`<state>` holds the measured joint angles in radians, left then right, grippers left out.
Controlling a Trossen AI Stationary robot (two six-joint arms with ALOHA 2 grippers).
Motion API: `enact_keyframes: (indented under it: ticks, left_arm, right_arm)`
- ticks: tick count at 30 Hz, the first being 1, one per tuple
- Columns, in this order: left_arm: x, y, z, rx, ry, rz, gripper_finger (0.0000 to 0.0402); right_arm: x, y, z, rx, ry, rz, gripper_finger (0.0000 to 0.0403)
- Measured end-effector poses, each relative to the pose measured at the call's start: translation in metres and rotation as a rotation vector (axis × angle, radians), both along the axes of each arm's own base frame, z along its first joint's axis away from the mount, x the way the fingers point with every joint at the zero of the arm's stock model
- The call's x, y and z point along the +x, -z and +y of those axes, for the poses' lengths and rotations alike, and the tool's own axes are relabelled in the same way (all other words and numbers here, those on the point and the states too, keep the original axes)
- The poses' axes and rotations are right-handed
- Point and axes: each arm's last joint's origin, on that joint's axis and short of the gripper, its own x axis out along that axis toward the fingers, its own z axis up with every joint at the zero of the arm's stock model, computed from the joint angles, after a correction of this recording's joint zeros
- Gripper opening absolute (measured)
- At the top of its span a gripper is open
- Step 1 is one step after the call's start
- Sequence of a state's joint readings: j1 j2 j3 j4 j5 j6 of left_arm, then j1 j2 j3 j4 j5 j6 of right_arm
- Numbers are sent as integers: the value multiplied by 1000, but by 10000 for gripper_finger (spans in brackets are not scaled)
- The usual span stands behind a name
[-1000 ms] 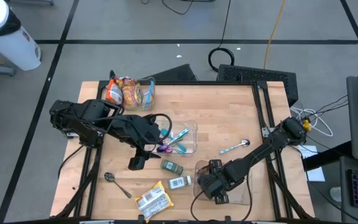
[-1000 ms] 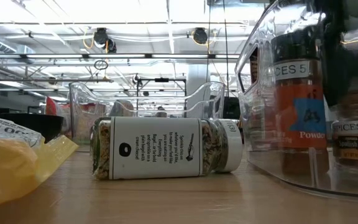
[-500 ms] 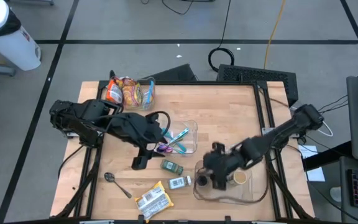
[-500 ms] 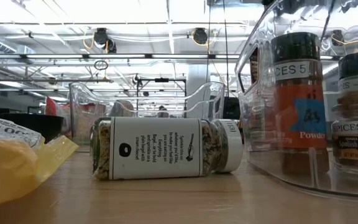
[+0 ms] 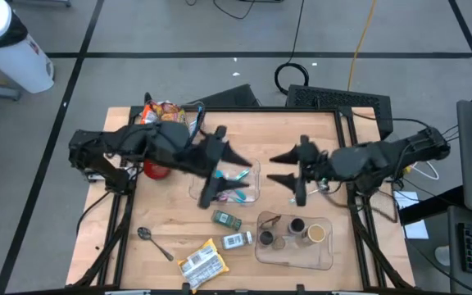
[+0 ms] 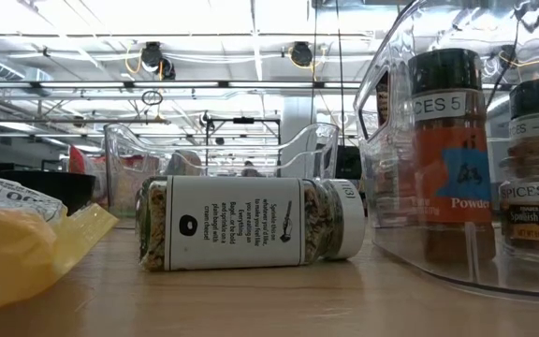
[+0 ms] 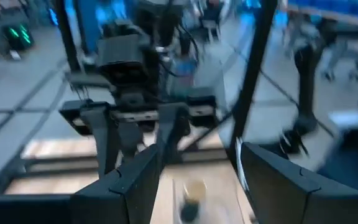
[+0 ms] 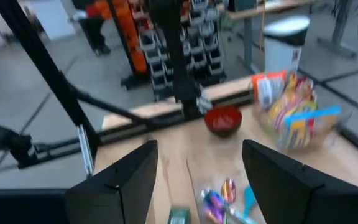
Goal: Pick & Place Food Item
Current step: Put the blue and white patterned spoon into the middle transparent bin
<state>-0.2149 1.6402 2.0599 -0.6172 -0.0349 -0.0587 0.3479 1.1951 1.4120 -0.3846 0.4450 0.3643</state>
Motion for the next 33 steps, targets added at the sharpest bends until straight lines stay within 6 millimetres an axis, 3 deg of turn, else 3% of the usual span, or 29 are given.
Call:
enact_keyframes:
  ticks: [7,12,16,21,25,29,33]
  left_arm:
    - [22,22,34,-91,-97,2,227]
    - [18,33,48,-144,-104,49,227]
    - [-10,31,55,-173,-149,55,227]
    - [-69,31,57,-218,-227,29,227]
    - [-107,42,53,-278,-284,7,227]
    - [-127,64,43,-370,-304,23,227]
    - [-130,86,32,-501,-268,32,227]
  right_arm:
    - [-18,-15,-12,-15,16,-69,226]
    - [-20,-17,-13,-18,14,-75,226]
    - [-18,-15,-12,-20,14,-68,226]
    - [-15,-13,-12,-24,17,-57,226]
    - [-12,-7,-11,-23,20,-40,226]
    - [-9,3,-10,15,28,-33,226]
    - [-3,9,-8,33,24,-102,226]
